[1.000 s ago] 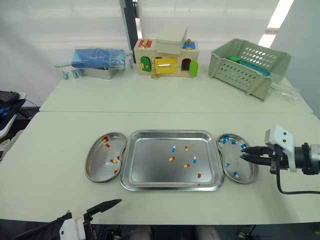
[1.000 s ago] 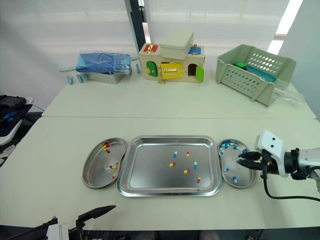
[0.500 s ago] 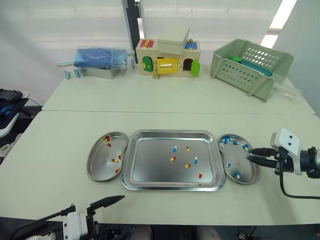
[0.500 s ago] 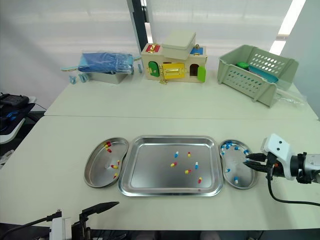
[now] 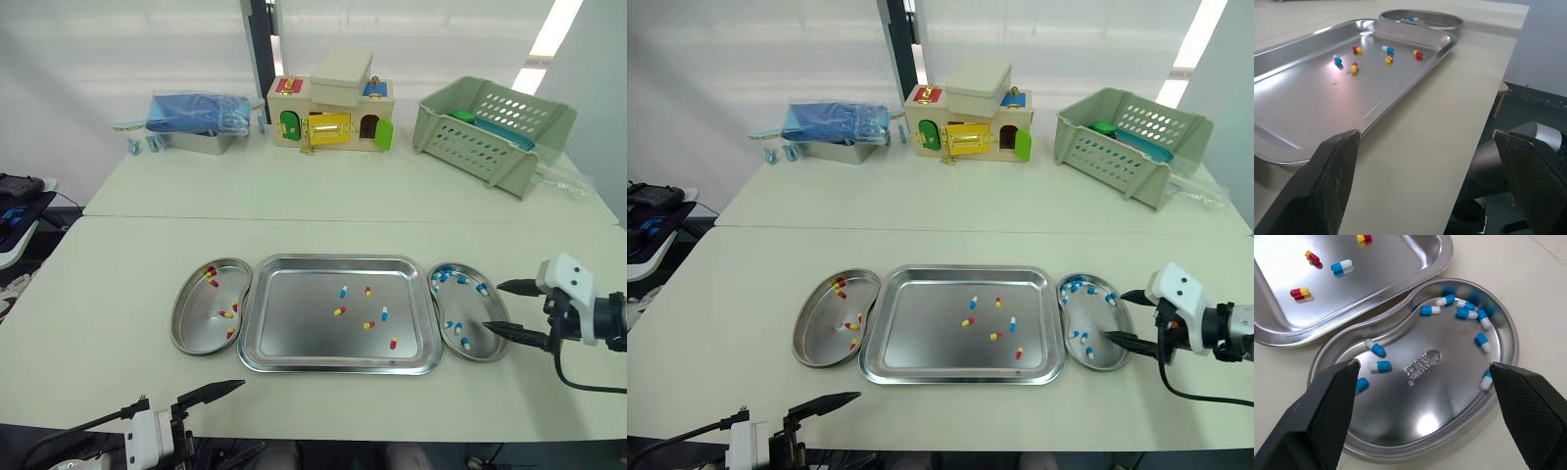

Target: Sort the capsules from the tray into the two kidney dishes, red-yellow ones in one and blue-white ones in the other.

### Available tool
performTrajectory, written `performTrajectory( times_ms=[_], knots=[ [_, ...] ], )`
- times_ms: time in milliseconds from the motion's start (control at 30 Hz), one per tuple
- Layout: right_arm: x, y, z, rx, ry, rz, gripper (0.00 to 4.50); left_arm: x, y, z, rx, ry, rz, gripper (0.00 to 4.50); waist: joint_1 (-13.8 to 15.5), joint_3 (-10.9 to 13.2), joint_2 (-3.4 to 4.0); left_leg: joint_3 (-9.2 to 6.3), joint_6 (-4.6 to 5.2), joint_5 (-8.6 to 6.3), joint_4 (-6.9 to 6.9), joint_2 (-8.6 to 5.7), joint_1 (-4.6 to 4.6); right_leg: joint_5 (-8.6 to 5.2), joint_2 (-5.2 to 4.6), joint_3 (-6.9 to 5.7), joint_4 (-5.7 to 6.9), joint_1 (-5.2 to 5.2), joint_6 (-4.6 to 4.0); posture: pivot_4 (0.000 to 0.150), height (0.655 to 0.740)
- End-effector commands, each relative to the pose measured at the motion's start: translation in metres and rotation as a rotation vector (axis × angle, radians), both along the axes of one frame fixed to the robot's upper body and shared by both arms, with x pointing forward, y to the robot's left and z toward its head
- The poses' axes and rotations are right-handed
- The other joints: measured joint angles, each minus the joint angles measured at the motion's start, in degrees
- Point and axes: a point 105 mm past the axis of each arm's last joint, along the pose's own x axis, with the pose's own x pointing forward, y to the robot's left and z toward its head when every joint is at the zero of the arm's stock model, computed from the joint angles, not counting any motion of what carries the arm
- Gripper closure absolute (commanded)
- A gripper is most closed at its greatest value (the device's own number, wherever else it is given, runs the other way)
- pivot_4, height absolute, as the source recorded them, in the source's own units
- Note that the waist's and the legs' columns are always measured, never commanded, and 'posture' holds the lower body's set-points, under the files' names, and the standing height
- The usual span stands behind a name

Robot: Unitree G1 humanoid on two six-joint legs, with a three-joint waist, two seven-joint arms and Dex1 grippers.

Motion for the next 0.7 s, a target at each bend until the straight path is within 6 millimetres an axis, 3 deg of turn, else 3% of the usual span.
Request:
performTrajectory(
  times_ms=[33, 200, 433, 600, 700],
  knots=[
    [-0.004, -0.005, 0.022, 0.1, -0.056, -0.012, 0.02, 0.005, 0.001, 0.01, -0.018, -0.029, 0.042, 0.0, 0.01, 0.0, 0.0, 0.01, 0.0, 0.0, 0.0, 0.0, 0.01, 0.0, 0.0, 0.0, -0.01, 0.02, 0.0, 0.15, 0.74],
    [-0.023, -0.027, 0.016, 0.133, -0.01, -0.031, 0.02, 0.008, 0.024, 0.027, 0.006, -0.021, 0.187, 0.0, 0.1, 0.04, -0.07, -0.03, 0.0, 0.0, -0.01, 0.01, 0.01, 0.0, 0.0, -0.04, -0.06, 0.05, 0.0, 0.15, 0.74],
    [-0.039, -0.05, 0.002, 0.061, 0.032, -0.023, 0.02, 0.024, 0.094, 0.052, 0.126, 0.048, 0.45, 0.0, -0.01, 0.04, -0.06, -0.01, 0.01, 0.0, 0.0, 0.01, 0.1, -0.01, 0.01, -0.03, 0.0, 0.09, 0.01, 0.15, 0.74],
    [-0.038, -0.056, -0.005, 0.015, 0.048, 0.006, 0.02, 0.04, 0.171, 0.072, 0.213, 0.074, 0.71, 0.0, -0.22, 0.07, 0.02, 0.01, 0.0, 0.0, -0.03, 0.01, 0.13, -0.01, 0.02, -0.01, 0.0, 0.06, 0.0, 0.15, 0.74],
    [-0.037, -0.058, -0.01, 0.001, 0.05, 0.01, 0.02, 0.044, 0.192, 0.081, 0.211, 0.055, 0.785, 0.0, -0.21, 0.07, 0.0, 0.0, 0.0, 0.0, -0.03, 0.02, 0.12, -0.01, 0.04, -0.02, 0.0, 0.07, 0.0, 0.15, 0.74]
  ],
)
